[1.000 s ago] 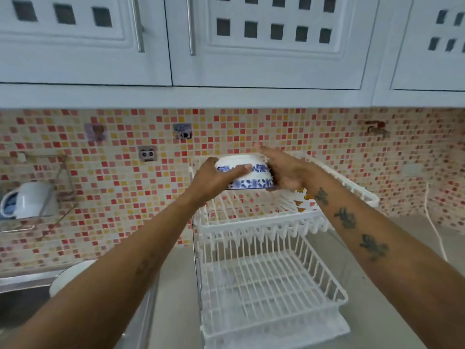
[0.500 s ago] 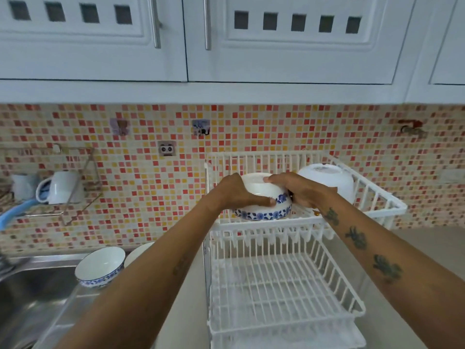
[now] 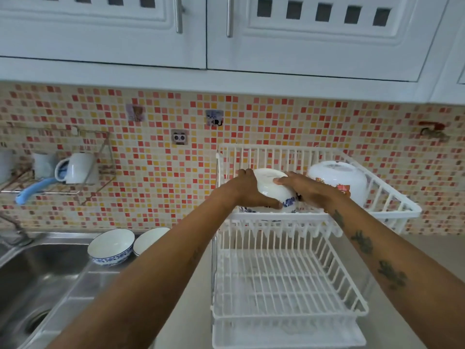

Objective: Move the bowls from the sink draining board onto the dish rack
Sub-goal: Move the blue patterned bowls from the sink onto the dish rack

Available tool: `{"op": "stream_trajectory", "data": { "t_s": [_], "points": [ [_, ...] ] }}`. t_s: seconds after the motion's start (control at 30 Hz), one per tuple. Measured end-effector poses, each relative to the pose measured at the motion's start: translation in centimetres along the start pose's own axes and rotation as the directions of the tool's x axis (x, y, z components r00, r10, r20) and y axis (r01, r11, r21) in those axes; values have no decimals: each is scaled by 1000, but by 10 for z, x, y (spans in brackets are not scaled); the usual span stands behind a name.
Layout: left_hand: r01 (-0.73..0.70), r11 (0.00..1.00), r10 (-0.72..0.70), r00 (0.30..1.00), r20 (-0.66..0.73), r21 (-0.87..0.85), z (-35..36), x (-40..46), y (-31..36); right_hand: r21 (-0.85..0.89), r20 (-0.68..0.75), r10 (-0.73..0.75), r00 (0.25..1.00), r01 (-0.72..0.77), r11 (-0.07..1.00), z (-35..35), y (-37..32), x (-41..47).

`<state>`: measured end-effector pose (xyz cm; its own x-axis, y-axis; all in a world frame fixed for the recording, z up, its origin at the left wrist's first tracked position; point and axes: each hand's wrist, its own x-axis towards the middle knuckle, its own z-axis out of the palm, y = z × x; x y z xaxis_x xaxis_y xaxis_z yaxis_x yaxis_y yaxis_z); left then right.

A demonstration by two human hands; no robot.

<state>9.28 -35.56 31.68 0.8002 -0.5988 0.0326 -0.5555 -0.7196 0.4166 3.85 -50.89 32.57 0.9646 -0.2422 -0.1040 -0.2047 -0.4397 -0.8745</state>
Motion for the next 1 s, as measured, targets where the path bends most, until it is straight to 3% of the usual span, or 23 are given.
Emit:
{"op": "stream_trajectory", "data": {
  "t_s": [0.1,0.17,0.27,0.4,0.47,0.57,0.77,0.87,1.0],
  "points": [
    [-22,1000,23,998,54,-14,-9,-9,2,-93,-9,-2,1000,1,996,0,0,-2],
    [-58,998,60,994,93,-17,-22,-16,3,-225,-97,-22,995,0,974,-3,0,2],
    [-105,993,107,993,40,-54,-50,-35,-7,-392,-181,-135,974,54,918,2,-11,-1],
    [-107,991,99,990,-99,-79,-82,-56,-52,-207,-422,-266,867,193,959,15,-42,-15],
    [-28,991,14,994,-111,-130,-90,-62,-89,-81,-449,-269,852,260,962,29,-62,-15],
    [126,969,-146,986,-77,-215,-96,-68,-153,6,-391,-308,867,337,941,65,-96,-3],
    [326,860,-343,939,28,-394,-92,-88,-261,37,-110,-423,899,429,903,173,-157,16],
    [405,773,-428,901,70,-488,-81,-93,-306,26,27,-387,922,387,922,226,-160,30],
    [516,636,-571,815,100,-574,-60,-93,-368,5,193,-214,958,217,976,280,-137,68]
  ]
}}
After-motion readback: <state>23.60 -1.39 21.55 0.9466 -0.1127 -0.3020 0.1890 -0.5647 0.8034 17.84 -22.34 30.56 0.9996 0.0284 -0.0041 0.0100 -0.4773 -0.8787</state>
